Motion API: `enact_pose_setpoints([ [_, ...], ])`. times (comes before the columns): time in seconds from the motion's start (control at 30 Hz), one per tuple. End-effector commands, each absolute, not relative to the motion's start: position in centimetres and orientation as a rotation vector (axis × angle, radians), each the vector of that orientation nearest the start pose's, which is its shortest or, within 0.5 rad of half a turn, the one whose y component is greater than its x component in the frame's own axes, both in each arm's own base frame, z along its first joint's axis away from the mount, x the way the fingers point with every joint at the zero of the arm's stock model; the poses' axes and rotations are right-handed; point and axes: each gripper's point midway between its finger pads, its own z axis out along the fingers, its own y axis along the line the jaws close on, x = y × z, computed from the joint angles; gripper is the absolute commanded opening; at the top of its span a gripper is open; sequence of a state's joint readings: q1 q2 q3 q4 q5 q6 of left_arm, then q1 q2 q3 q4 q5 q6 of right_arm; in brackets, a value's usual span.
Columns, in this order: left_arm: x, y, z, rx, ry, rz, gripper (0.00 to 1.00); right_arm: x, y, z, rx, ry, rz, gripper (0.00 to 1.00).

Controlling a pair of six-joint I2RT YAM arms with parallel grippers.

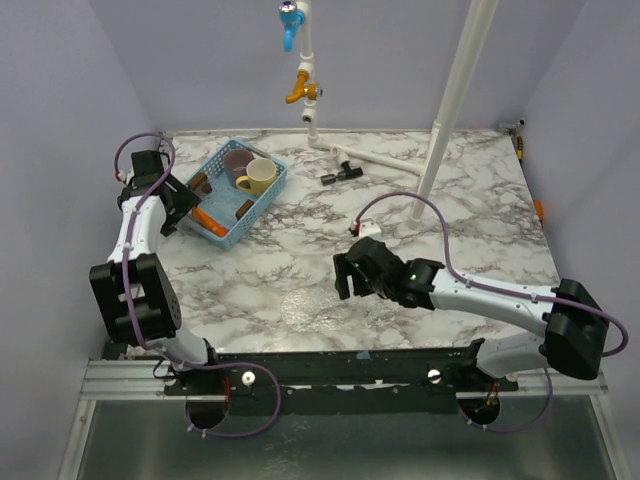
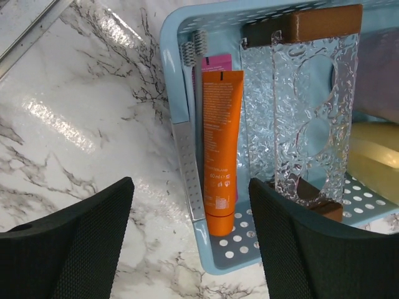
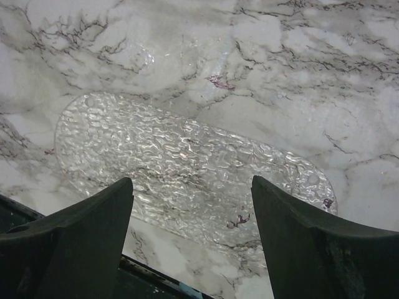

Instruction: Prepare toiletry sets of a toothbrush and toothpaste on the tray

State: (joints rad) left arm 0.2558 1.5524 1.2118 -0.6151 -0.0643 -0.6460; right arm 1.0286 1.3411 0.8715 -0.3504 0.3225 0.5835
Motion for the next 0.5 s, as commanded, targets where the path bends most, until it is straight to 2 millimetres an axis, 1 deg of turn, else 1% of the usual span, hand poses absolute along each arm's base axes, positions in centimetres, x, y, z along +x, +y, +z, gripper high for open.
enact_pose_setpoints([
  [0.0, 38.5, 8.2, 12.5, -1.127, 2.306, -0.125, 0.71, 19.7, 28.2, 10.4, -0.397, 2.367, 0.460, 0.80],
  [0.13, 38.8, 8.1, 11.4, -1.131, 2.343, -0.130, 0.63, 19.2, 28.3, 9.8, -0.394, 2.383, 0.489, 0.80],
  [0.2, 38.9, 7.5, 10.7, -1.132, 2.370, -0.166, 0.59, 19.0, 28.2, 9.7, -0.388, 2.386, 0.494, 0.80],
  [0.33, 38.5, 7.2, 9.2, -1.142, 2.407, -0.180, 0.56, 18.8, 28.0, 9.3, -0.390, 2.390, 0.491, 0.80],
  [0.47, 38.4, 6.8, 8.4, -1.142, 2.430, -0.201, 0.48, 18.8, 27.5, 9.3, -0.382, 2.391, 0.482, 0.80],
])
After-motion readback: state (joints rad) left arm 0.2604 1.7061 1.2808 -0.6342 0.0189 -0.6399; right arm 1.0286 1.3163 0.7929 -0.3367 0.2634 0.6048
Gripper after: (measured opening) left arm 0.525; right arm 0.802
